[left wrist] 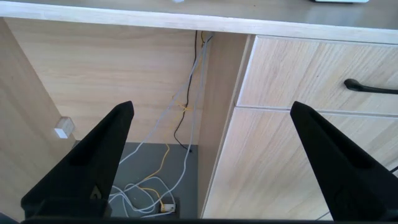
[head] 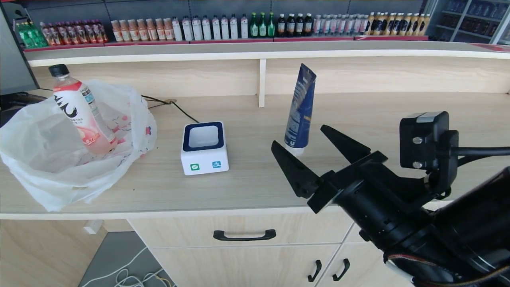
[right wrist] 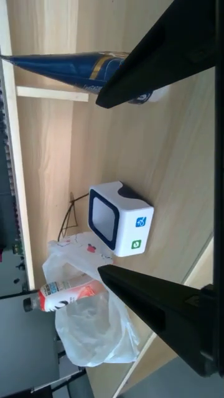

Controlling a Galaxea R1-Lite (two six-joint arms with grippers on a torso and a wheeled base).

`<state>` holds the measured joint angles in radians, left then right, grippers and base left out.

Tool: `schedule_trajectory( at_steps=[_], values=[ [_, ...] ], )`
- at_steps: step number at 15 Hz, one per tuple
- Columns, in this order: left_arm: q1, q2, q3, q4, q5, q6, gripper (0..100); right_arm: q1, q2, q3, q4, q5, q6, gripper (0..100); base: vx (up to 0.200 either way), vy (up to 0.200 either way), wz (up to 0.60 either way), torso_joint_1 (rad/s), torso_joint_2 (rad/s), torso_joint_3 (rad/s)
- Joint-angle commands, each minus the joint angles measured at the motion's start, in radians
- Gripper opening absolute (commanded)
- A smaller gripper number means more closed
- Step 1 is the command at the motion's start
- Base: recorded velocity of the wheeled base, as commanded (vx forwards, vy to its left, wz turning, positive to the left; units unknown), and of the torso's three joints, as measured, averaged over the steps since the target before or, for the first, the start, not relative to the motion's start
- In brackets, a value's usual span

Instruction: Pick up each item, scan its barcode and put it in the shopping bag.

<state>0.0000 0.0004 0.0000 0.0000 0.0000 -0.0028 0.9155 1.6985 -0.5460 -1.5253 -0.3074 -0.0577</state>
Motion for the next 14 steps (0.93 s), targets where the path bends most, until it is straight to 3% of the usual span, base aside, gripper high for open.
schedule_trajectory(
  at_steps=[1,5,14],
  values=[
    [0.000,0.000,0.000,0.000,0.000,0.000,100,-0.015,-0.026,-0.117,0.136,-0.071,-0.034,100,0.000,0.000,0.00,0.000,0.00,0.000],
    [0.000,0.000,0.000,0.000,0.000,0.000,100,-0.017,-0.025,-0.172,0.294,-0.231,-0.051,100,0.000,0.000,0.00,0.000,0.00,0.000],
    [0.000,0.000,0.000,0.000,0.000,0.000,100,-0.112,0.078,-0.295,0.343,-0.228,0.015,100,0.000,0.000,0.00,0.000,0.00,0.000]
  ],
)
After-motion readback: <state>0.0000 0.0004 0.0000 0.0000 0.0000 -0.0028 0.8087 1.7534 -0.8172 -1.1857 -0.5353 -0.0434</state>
